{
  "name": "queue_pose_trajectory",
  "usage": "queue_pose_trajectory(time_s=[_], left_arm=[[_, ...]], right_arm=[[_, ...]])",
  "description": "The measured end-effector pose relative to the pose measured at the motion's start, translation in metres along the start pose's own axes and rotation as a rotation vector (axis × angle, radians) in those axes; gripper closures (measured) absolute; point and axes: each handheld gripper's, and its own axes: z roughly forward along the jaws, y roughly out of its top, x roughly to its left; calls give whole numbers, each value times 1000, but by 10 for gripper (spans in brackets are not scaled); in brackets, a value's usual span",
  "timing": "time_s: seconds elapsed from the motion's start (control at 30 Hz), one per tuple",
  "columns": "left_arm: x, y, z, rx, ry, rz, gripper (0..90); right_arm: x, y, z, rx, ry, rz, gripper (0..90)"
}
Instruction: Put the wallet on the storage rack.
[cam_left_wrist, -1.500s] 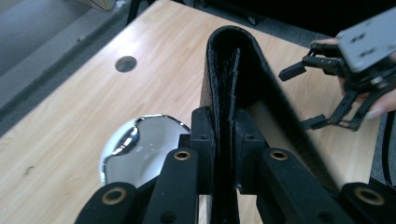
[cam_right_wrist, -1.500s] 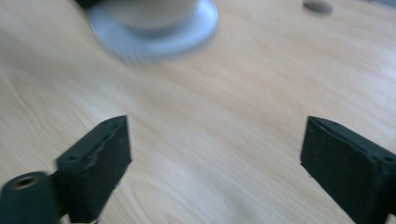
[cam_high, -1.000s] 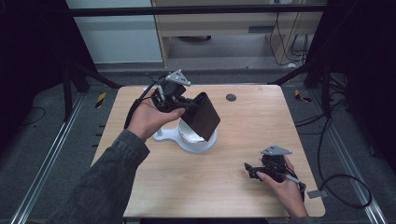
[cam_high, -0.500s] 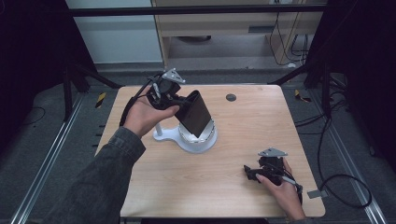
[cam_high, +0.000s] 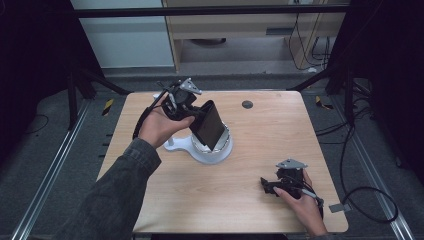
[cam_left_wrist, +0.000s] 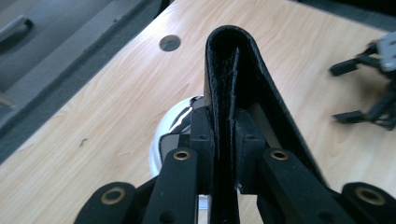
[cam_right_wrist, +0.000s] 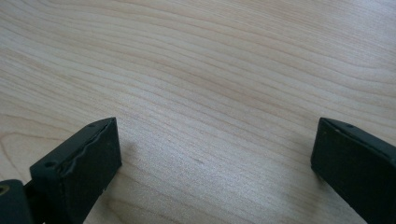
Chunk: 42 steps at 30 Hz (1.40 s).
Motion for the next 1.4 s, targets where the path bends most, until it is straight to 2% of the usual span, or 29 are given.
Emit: queue_pose_trajectory(time_s=[0.07, 0.23, 0.3, 0.43, 0.63, 0.7, 0.77, 0.87, 1.0, 1.17, 1.3, 1.4], left_arm=[[1, 1, 4, 3, 4, -1, 807], [4, -4, 21, 22, -47, -28, 806], [4, -5, 28, 30, -52, -32, 805], [10, -6, 41, 50, -41, -44, 801], [19, -6, 49, 61, -22, -70, 790], [21, -6, 50, 68, -14, -85, 772], [21, -7, 50, 79, 11, -77, 723], [20, -8, 46, 60, 39, -77, 640], [20, -6, 35, 17, 90, -67, 591], [16, 0, 12, -55, 134, -35, 555], [9, 3, -2, -108, 152, -7, 509], [-2, 4, -13, -144, 166, 31, 428]], right_arm=[[0, 0, 0, 0, 2, 1, 19], [0, 0, 0, 0, 2, 1, 18], [0, 0, 0, 0, 2, 0, 18], [0, 0, 0, 0, -1, 1, 19], [1, -1, -1, -3, 3, -1, 20], [1, -1, -1, -2, 3, -2, 19], [1, -1, -1, -2, 3, -1, 19], [1, -1, -1, -2, 2, -2, 18], [1, -1, -1, -2, -1, -2, 18], [2, -1, -1, -2, -2, -4, 18], [2, -2, -1, -1, -1, -6, 18], [2, -2, -1, -2, -1, -6, 18]])
